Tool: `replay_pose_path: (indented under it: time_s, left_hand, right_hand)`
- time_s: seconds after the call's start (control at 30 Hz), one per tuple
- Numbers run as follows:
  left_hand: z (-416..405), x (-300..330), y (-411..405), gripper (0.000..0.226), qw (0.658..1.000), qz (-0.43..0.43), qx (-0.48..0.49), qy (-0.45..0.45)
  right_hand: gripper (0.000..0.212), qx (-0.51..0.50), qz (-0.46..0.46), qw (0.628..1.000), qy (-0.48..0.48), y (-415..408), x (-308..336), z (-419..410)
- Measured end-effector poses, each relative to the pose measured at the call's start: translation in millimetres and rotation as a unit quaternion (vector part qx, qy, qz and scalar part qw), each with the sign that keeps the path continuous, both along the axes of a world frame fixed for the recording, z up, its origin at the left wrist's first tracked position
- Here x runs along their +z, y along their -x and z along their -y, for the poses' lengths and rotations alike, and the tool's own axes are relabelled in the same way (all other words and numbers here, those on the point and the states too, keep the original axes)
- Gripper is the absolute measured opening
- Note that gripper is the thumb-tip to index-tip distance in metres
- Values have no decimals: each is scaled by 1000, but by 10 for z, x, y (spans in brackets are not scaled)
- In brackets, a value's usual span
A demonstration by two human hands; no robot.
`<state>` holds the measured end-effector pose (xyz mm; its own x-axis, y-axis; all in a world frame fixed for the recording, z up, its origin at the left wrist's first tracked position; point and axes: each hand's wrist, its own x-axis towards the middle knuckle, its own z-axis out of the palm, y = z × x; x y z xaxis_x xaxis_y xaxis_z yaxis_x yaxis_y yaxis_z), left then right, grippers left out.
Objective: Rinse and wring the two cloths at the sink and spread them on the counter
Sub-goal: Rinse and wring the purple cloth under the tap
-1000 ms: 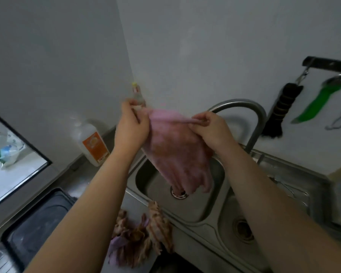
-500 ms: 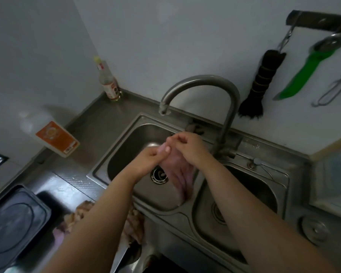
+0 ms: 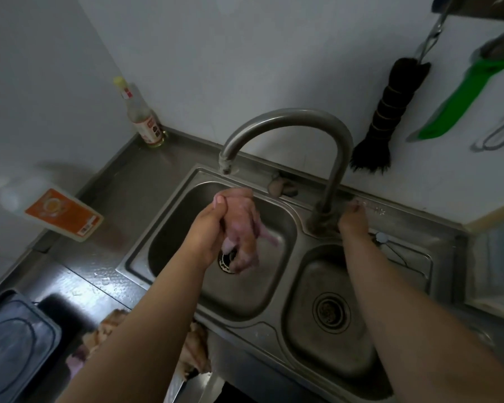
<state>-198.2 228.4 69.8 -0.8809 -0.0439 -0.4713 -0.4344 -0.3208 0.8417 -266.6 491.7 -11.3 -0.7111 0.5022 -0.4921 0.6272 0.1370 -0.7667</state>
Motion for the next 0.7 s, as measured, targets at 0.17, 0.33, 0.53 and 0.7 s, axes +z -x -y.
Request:
replay_pose_path:
  time_s: [0.17,0.33,0.53,0.7]
  left_hand:
    - [-52,-9,120,42,999,2,10,-52]
    - [-6,-52,238,38,996,-3,50,-78]
    - [20,-47,237,40,995,-4,37,-94]
    - [62,-43,227,45,995,-12,31,-91]
  right_hand:
    - [50,26,-17,999,-38,-38,-50,-36]
    - [51,20,-22,998,-53,-11,-84,-54]
    - [53,14,-54,998,-40,-102,-137,-56]
    - [51,-4,-65,998,-26,-119,-163,-53]
